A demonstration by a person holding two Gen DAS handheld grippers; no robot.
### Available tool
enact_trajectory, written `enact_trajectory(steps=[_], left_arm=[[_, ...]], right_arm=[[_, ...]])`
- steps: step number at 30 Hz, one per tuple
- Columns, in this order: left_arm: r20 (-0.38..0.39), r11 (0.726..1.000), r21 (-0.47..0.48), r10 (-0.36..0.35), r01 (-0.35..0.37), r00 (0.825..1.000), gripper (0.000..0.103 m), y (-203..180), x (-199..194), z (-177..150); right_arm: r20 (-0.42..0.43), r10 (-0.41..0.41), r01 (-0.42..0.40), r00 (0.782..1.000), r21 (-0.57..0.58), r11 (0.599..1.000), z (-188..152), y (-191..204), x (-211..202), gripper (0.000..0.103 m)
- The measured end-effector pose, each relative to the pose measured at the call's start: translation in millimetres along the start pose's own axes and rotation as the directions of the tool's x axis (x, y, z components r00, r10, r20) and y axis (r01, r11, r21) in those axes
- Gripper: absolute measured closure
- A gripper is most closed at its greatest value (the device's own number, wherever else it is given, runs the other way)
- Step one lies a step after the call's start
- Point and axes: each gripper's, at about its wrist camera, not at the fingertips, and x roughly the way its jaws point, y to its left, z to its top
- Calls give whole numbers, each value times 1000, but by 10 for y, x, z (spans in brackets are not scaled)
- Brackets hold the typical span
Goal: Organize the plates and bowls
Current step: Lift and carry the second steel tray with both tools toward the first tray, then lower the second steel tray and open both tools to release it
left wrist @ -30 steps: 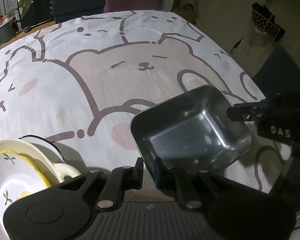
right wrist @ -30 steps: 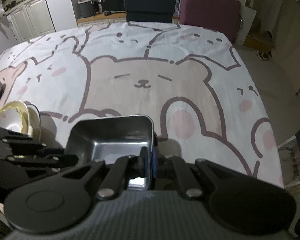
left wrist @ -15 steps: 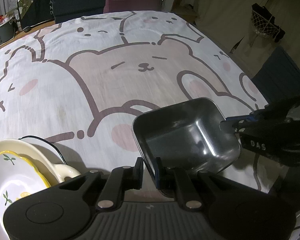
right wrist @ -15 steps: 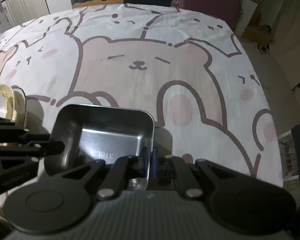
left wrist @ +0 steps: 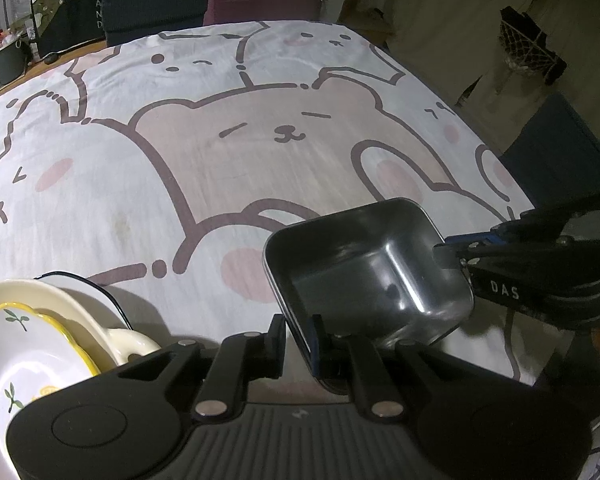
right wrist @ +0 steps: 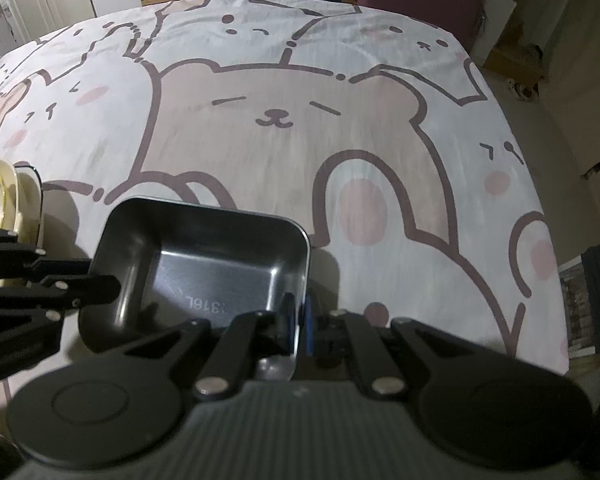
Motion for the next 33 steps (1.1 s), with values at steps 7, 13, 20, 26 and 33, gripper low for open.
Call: enact_trajectory(steps=[7, 13, 20, 26, 33], left_arm=[[-2, 1000, 0, -12, 12, 1000, 90, 14, 0, -12], [-23, 999, 6, -32, 32, 999, 86, 25, 25, -35], [-28, 999, 9, -36, 37, 999, 85, 37, 11, -63], [-26, 999, 10, -39, 39, 999, 81, 38, 2, -64], [-20, 999, 8, -42, 42, 999, 76, 43, -22, -53]], right_arm=[[2, 10, -10, 1000, 5, 1000, -1, -12, 9, 95], [-9, 22, -22, 1000, 5, 1000, 2, -18, 40, 92], [-25, 59, -58, 998, 41, 997, 17, -57, 59, 87], [-24, 65, -64, 998, 52, 997, 17, -63, 57, 86], [-14, 90, -89, 996, 65, 994, -9, -72, 13, 77]])
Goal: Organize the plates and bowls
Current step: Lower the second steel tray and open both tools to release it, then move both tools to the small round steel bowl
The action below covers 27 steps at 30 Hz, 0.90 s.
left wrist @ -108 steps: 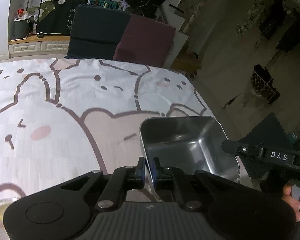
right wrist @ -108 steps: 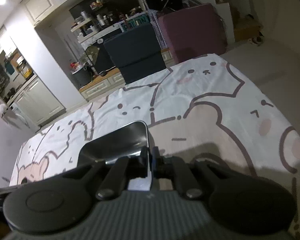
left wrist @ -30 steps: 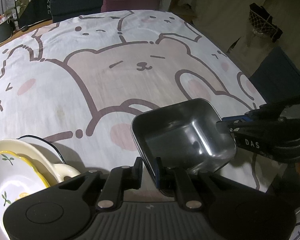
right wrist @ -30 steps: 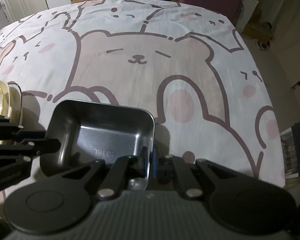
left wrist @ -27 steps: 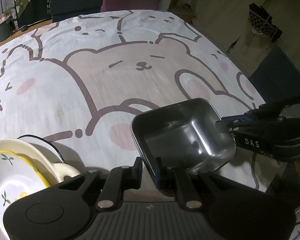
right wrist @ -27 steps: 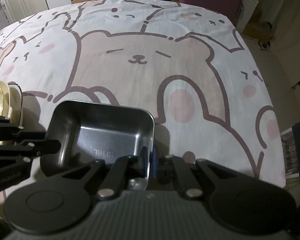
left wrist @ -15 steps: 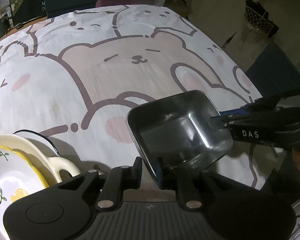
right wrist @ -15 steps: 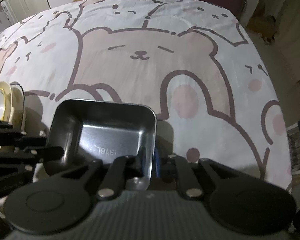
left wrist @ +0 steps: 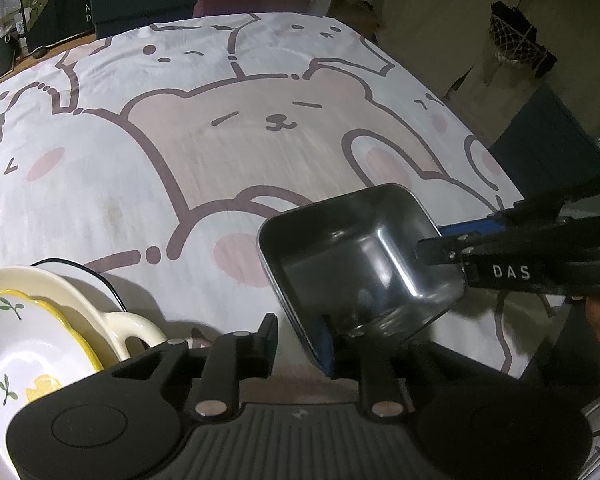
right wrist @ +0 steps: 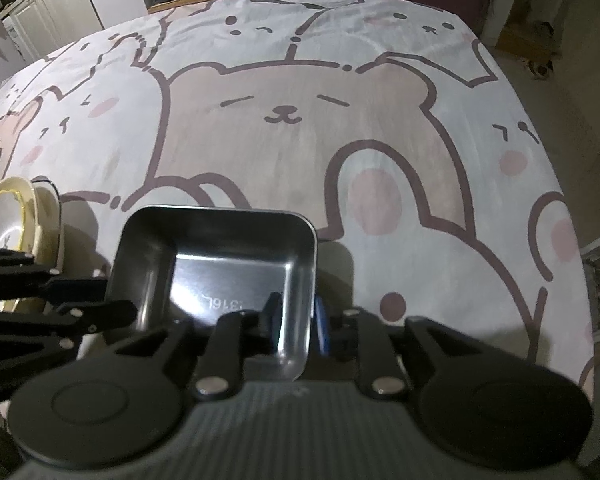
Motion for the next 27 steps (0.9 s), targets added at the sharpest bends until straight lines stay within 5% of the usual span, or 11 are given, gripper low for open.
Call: enact_trajectory(steps=[10, 15, 18, 22, 27], left_arm=[[56, 1000, 4, -17, 16, 998, 47, -63, -185, 22], [120, 1000, 7, -17, 16, 993, 11, -62, -375, 34], [182, 1000, 28, 6, -12, 983, 1, -48, -547, 40], [258, 998, 6, 62, -65, 964, 0, 75, -775, 49], [340, 988, -77, 151, -133, 928, 0, 420, -1088, 60]], right_arm=[[47, 4, -5, 999, 16, 1000, -68, -89, -206, 45], [83, 7, -9, 996, 19, 1000, -118, -147, -373, 28], [130, 10, -13, 991, 21, 1000, -138, -165, -509, 15], [207, 1, -9, 978, 40, 999, -114, -189, -676, 1], [310, 6, -28, 951, 68, 997, 19, -115, -813, 0]])
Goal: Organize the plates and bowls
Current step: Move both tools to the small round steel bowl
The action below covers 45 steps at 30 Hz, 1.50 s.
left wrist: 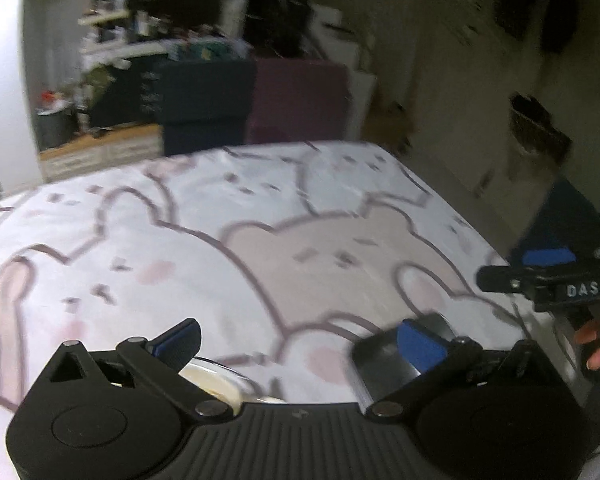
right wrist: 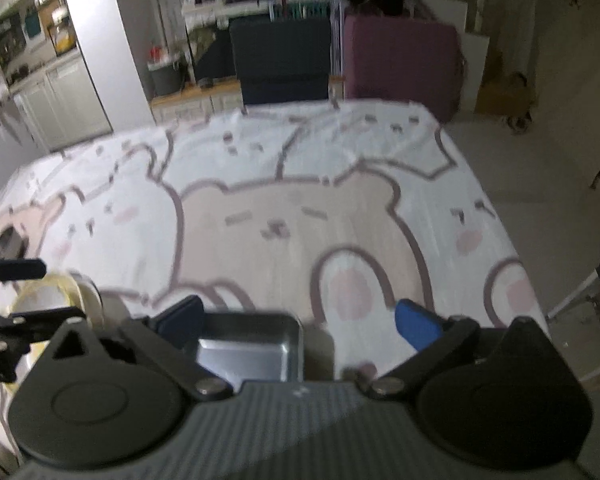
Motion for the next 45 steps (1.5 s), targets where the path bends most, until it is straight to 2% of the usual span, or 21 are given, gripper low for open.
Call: enact_trajectory(steps=[5, 10, 15, 18, 22, 28, 30, 34, 38, 41, 45], left_arm=[[68, 991, -101, 97, -90, 993, 0, 514, -241, 77], [107, 961, -202, 212, -187, 972, 0, 1077, -490, 69], [92, 907, -312, 326, -284, 941, 0, 1610, -682, -34], [72, 874, -360, 373, -325, 925, 0, 1890, -766, -131], [25, 814, -422, 449, -398, 893, 0, 2233, -826, -267], [-57, 747, -486, 491, -453, 869, 0, 2674, -819, -524], [-93, 726, -498, 500, -474, 861, 0, 2811, -775, -598], [-161, 671, -542, 507, -506, 846, 0, 3067, -689, -724], [-204, 624, -599, 487, -502, 849, 0, 3283, -614, -810], [-228, 613, -608, 474, -505, 851, 0, 3371, -508, -822], [-254, 648, -575, 440, -500, 861, 0, 3410, -314, -815]], right_arm=[[77, 35, -34, 996, -9, 999, 205, 321, 66, 0], [115, 96, -91, 989, -47, 995, 420, 851, 223, 0], [145, 207, -197, 968, -80, 977, 582, 1453, 379, 0], [124, 265, -255, 956, -93, 962, 620, 1871, 508, 0], [71, 332, -321, 941, -133, 938, 665, 2442, 716, 0], [0, 421, -412, 907, -211, 887, 746, 3171, 947, 0], [-23, 432, -424, 902, -248, 871, 781, 3366, 1042, 0], [-75, 433, -431, 898, -338, 837, 852, 3771, 1280, 0], [-136, 404, -423, 905, -411, 808, 904, 4230, 1533, 0], [-181, 380, -420, 907, -458, 783, 941, 4544, 1721, 0], [-215, 347, -408, 913, -501, 763, 937, 4917, 1974, 0]])
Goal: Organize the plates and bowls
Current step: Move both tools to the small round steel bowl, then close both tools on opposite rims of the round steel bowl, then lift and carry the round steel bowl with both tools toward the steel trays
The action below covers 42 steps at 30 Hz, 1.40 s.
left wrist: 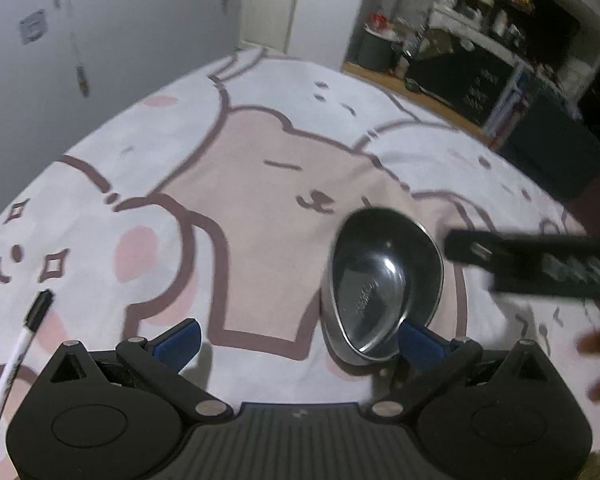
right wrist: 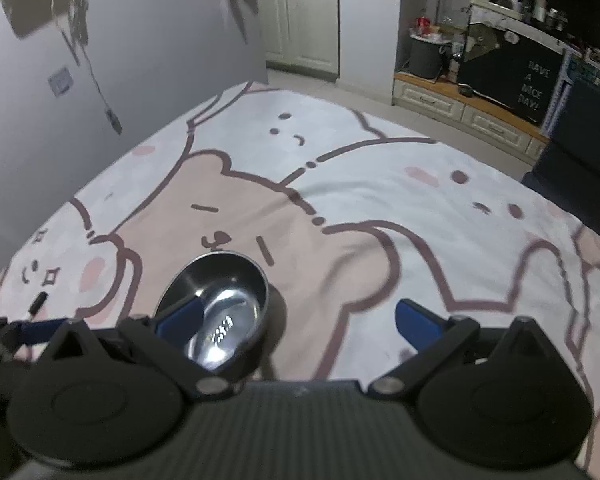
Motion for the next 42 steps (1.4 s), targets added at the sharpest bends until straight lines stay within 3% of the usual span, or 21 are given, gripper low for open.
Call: enact_trajectory(steps=[7, 11, 20, 23, 25, 28, 30, 31, 34, 36, 38, 42], left_arm=[[-6, 996, 88, -4, 5, 1000, 0, -56, 103, 19], [-16, 993, 105, 52, -50, 999, 0, 3, 167, 33], [-20, 997, 62, 50, -48, 999, 0, 136, 173, 75], [-24, 999, 34, 15, -14, 1000, 1, 163, 161, 89], [-31, 1000, 28, 2, -1, 1000, 4, 156, 168, 94], [-49, 999, 6, -47, 48, 998, 20, 161, 178, 98], [-68, 995, -23, -95, 93, 993, 39, 173, 185, 90], [-76, 993, -37, -118, 115, 990, 44, 172, 186, 87], [-96, 984, -62, -175, 169, 980, 67, 144, 181, 82], [-104, 976, -71, -215, 208, 971, 89, 110, 176, 76], [-111, 973, -71, -228, 221, 967, 94, 70, 176, 64], [-114, 973, -76, -225, 217, 968, 96, 42, 176, 65]], right_arm=[[-60, -36, 31, 998, -83, 996, 132, 178, 440, 0], [-68, -76, 67, 995, -120, 990, 166, 164, 585, 0], [-62, -171, 158, 983, -167, 973, 31, -68, 528, 2], [-78, -126, 112, 989, -168, 979, -60, -146, 435, 17], [-94, -93, 77, 991, -157, 984, -105, -151, 386, 36], [-113, -56, 40, 992, -145, 989, -190, -133, 317, 58], [-116, -17, 3, 993, -121, 993, -230, -121, 249, 75], [-115, 2, -14, 993, -106, 994, -245, -121, 221, 82], [-108, 19, -29, 994, -92, 995, -274, -100, 157, 92], [-105, 28, -37, 994, -80, 996, -292, -104, 137, 94], [-104, 38, -45, 994, -65, 997, -310, -111, 115, 94], [-104, 42, -47, 994, -40, 998, -351, -131, 78, 94]])
